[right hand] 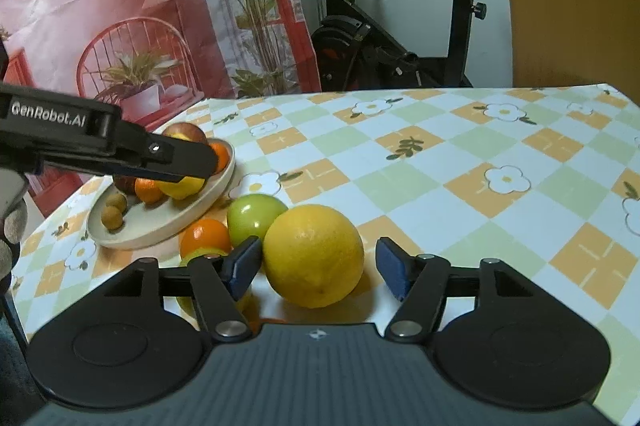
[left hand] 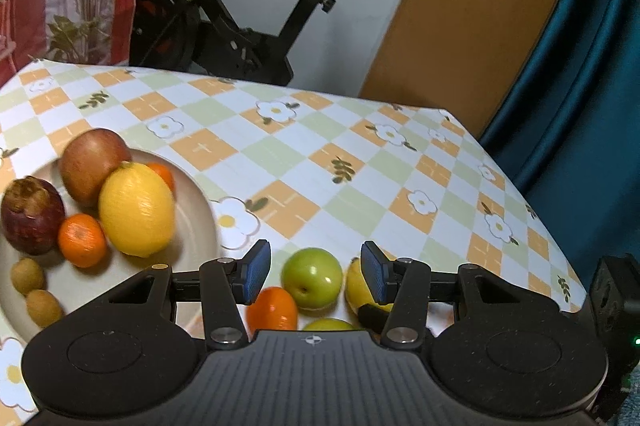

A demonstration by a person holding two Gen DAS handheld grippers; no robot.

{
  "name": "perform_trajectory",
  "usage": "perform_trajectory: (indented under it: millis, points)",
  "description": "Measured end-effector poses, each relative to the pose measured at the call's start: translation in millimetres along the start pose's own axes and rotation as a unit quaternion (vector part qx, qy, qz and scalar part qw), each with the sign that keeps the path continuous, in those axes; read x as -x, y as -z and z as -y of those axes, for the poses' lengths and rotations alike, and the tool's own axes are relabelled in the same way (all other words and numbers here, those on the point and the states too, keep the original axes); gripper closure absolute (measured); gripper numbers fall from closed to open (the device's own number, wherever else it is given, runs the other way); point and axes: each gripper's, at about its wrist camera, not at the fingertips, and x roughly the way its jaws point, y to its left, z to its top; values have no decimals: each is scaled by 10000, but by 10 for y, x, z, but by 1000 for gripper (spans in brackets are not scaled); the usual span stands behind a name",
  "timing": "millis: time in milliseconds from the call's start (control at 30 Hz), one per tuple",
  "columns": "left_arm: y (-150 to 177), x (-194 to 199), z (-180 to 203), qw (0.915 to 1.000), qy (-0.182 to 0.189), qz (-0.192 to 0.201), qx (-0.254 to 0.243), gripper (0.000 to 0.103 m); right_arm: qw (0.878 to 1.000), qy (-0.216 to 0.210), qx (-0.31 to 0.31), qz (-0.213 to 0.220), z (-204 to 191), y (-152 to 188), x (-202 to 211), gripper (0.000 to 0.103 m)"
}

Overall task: Organize fruits
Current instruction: 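Move both grippers to the large lemon lying beside the green apples, then close the left gripper on the large lemon while the right gripper clamps it too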

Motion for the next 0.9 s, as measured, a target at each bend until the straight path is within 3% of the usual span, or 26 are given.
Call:
perform_trajectory:
  millis: [367, 900]
  points:
    - [3, -260, 261, 9989, 176, -387, -190, 51, 9997, -197, -115, 97, 169, 29, 114, 39]
    - [-54, -395, 393, 9977, 115, -522, -411, 51, 9975, -372, -573, 195, 356, 24, 196, 40]
